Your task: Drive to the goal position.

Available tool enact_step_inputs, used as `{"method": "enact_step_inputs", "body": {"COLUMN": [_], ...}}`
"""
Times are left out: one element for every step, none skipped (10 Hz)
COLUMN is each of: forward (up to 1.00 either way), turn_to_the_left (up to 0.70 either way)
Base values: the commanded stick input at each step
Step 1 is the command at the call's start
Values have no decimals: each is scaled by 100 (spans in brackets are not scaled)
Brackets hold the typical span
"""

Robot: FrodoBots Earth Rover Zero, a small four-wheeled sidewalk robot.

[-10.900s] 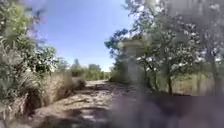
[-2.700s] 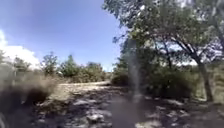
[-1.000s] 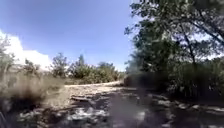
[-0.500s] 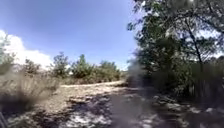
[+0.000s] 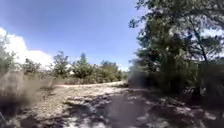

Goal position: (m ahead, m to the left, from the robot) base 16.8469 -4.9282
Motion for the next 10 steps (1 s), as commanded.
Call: {"method": "enact_step_inputs", "body": {"forward": [44, 44, 44, 44, 44, 44, 44, 44, 44, 44], "turn_to_the_left": [3, 3, 2, 2, 2, 2, 2, 2, 2, 2]}}
